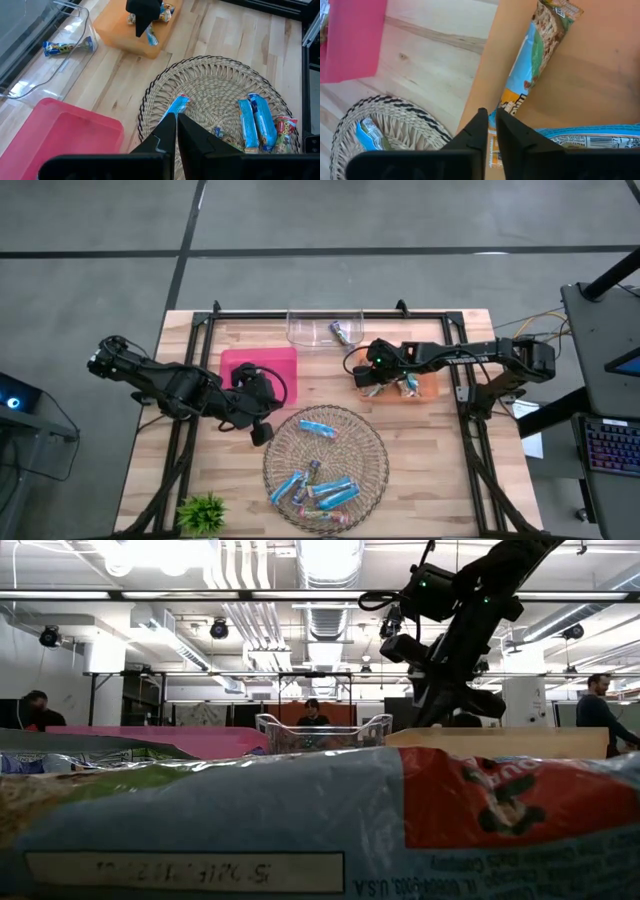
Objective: Pick and place Granola Bars by type
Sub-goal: Put the red granola bar into the pink bin
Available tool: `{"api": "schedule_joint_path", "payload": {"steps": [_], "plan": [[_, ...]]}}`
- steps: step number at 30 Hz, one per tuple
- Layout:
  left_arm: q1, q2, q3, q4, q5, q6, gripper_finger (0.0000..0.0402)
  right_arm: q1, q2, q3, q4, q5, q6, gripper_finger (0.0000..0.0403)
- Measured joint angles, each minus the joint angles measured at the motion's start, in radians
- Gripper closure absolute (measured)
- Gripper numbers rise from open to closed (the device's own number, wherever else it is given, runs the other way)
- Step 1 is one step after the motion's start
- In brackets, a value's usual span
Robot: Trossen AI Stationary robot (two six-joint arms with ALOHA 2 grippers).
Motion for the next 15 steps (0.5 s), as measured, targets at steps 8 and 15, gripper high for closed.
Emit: {"api": "schedule_joint_path", "payload": {"steps": [8,15], "plan": [[0.0,0.0,0.0,0.0,0.0,0.0,0.0401,0.0,-0.009,0.0,0.0,-0.041,-0.04,0.0394],[0.0,0.0,0.0,0.0,0.0,0.0,0.0401,0.032,-0.09,0.0,0.024,-0.072,-0.1,0.0394]]}}
